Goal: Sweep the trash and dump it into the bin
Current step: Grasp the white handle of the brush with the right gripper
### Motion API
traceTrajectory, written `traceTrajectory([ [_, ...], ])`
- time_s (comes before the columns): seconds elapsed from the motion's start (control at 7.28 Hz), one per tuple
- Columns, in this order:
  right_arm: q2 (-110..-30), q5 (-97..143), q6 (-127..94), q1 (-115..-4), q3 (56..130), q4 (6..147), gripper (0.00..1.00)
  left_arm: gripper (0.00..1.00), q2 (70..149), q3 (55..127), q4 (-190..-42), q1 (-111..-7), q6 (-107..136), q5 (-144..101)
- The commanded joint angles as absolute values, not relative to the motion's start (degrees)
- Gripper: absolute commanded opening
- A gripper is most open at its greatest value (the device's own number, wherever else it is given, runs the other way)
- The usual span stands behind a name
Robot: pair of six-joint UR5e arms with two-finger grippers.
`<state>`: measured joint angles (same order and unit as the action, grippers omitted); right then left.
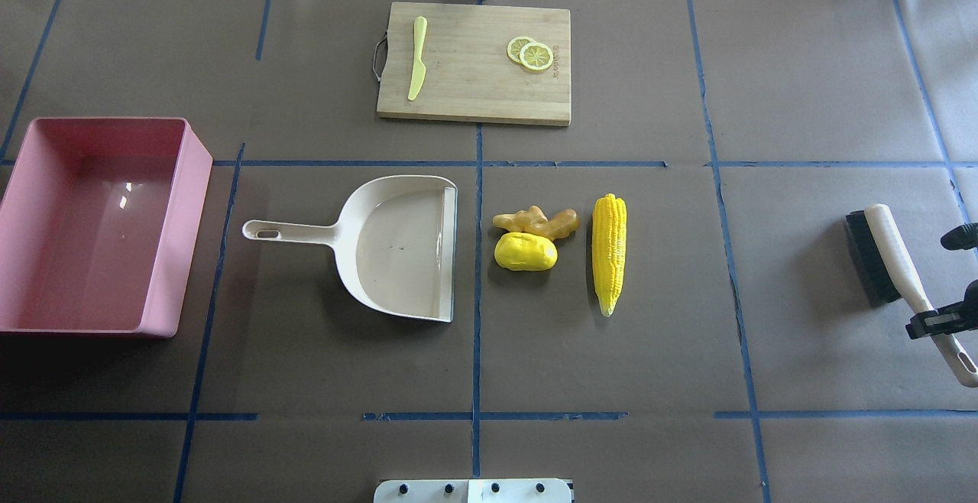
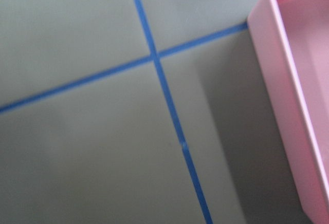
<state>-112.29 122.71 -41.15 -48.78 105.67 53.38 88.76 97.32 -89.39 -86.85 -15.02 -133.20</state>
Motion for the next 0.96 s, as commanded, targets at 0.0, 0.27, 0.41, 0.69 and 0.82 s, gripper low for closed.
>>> traceTrajectory([
  [0.0, -112.2, 122.8, -41.1, -48.8, 105.7, 53.3, 0.0, 1.0, 89.7, 97.6, -91.1, -86.7, -15.1, -133.5],
  [0.27, -112.0, 122.7, -41.0, -48.7, 105.2, 53.1, 0.0, 1.0, 90.7, 97.2, -95.5, -86.7, -14.9, -133.6],
  [0.41, -111.8, 122.7, -41.1, -48.6, 105.0, 53.1, 0.0, 1.0, 91.0, 96.9, -97.2, -86.5, -13.7, -133.5],
  [0.69, -111.4, 122.7, -41.1, -48.6, 105.1, 53.1, 0.0, 1.0, 92.3, 97.9, -104.9, -82.3, -13.7, -133.6],
  [0.82, -111.4, 122.7, -41.1, -48.6, 105.1, 53.1, 0.0, 0.99, 92.4, 97.7, -111.0, -78.9, -13.8, -133.6],
])
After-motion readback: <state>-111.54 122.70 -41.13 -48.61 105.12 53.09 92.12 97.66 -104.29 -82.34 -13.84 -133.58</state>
